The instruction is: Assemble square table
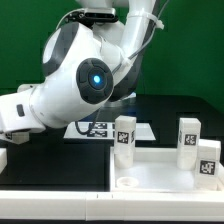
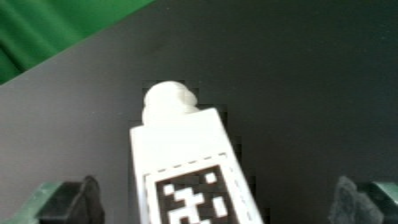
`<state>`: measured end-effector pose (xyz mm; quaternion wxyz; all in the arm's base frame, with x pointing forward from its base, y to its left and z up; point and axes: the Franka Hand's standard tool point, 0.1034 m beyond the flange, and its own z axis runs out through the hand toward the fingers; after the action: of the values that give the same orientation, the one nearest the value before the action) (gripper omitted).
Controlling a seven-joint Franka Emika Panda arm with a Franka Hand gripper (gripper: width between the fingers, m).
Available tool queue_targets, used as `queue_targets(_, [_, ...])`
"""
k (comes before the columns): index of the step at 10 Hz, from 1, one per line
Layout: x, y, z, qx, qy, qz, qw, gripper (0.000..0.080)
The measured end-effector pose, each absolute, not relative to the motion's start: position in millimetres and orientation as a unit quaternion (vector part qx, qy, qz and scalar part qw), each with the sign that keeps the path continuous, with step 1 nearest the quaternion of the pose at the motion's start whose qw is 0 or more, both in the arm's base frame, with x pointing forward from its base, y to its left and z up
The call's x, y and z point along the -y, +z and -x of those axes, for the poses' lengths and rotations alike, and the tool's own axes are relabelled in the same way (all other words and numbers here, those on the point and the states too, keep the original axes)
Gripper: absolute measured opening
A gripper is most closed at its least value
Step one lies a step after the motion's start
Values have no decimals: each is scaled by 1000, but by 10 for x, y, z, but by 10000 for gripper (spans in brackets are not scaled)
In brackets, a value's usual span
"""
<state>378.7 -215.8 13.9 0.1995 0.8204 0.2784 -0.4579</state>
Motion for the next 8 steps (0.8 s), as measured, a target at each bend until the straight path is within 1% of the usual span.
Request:
queue_targets(1, [2159,138,-3786,-278,-458,-820,199,602])
queue_targets(2, [2160,138,-3785,-278,-458,-820,199,602])
queue_targets(3, [2160,138,-3784,-278,-458,-820,199,424])
queue_targets(4, [2160,139,-3784,-278,-458,-820,199,424])
queue_targets(5, [2164,141,-3785,-279,-458,-821,199,281])
queue_targets(6, [2165,157,-3811,-280,-451,-824,197,281])
queue_targets(7, [2123,334,-3839,-274,-471,-818,185,281])
queue_targets(8, [2090,542,-3990,-269,-475,-824,156,281])
